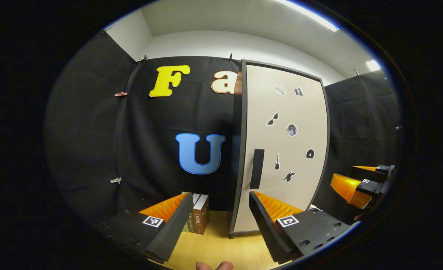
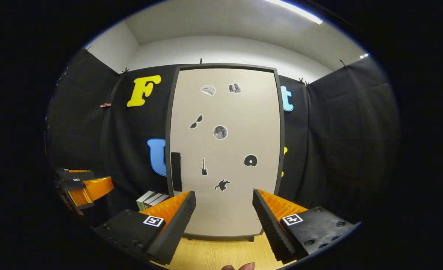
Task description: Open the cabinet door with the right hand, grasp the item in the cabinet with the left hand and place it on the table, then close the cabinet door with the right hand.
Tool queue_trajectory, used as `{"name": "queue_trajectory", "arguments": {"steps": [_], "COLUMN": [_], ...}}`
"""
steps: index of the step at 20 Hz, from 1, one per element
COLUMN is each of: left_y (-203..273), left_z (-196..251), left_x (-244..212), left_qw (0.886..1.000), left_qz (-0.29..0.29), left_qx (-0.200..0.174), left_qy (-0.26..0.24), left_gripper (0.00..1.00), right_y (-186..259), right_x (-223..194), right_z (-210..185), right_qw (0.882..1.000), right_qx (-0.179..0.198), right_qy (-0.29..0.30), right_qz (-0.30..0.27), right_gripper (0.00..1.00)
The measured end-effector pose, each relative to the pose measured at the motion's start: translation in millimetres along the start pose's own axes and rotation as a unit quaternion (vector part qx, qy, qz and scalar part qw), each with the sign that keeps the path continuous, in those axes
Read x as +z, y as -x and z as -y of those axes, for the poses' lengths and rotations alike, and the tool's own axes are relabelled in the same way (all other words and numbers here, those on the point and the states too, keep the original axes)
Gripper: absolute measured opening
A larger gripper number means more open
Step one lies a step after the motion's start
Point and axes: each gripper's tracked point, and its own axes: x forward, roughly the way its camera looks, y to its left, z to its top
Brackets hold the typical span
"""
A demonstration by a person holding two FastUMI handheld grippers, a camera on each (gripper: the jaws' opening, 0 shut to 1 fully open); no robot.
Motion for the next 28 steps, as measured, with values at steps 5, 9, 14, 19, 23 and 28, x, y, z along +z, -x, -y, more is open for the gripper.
{"name": "queue_trajectory", "arguments": {"steps": [5, 9, 14, 19, 23, 28], "left_y": [4, 10, 19, 27, 27, 23], "left_z": [-15, -40, -62, -76, -85, -89], "left_x": [15, 23, 16, 8, 1, -8], "left_qw": [1.0, 1.0, 0.999, 1.0, 1.0, 1.0], "left_qz": [0.013, 0.02, 0.015, 0.006, 0.001, -0.011], "left_qx": [0.006, 0.021, 0.029, 0.03, 0.028, 0.024], "left_qy": [0.008, -0.005, 0.004, 0.005, 0.011, 0.006], "left_gripper": [0.94, 0.94, 0.94, 0.94, 0.94, 0.94], "right_y": [-7, -36, -83, -139, -177, -208], "right_x": [5, 3, -11, -29, -43, -53], "right_z": [-16, -45, -99, -123, -128, -139], "right_qw": [1.0, 0.999, 0.998, 0.999, 0.999, 0.998], "right_qx": [0.014, 0.032, 0.062, 0.047, 0.027, 0.022], "right_qy": [-0.018, -0.012, -0.01, -0.019, -0.018, -0.045], "right_qz": [0.002, 0.0, -0.009, -0.018, -0.033, -0.041], "right_gripper": [0.98, 0.98, 0.98, 0.98, 0.98, 0.93]}}
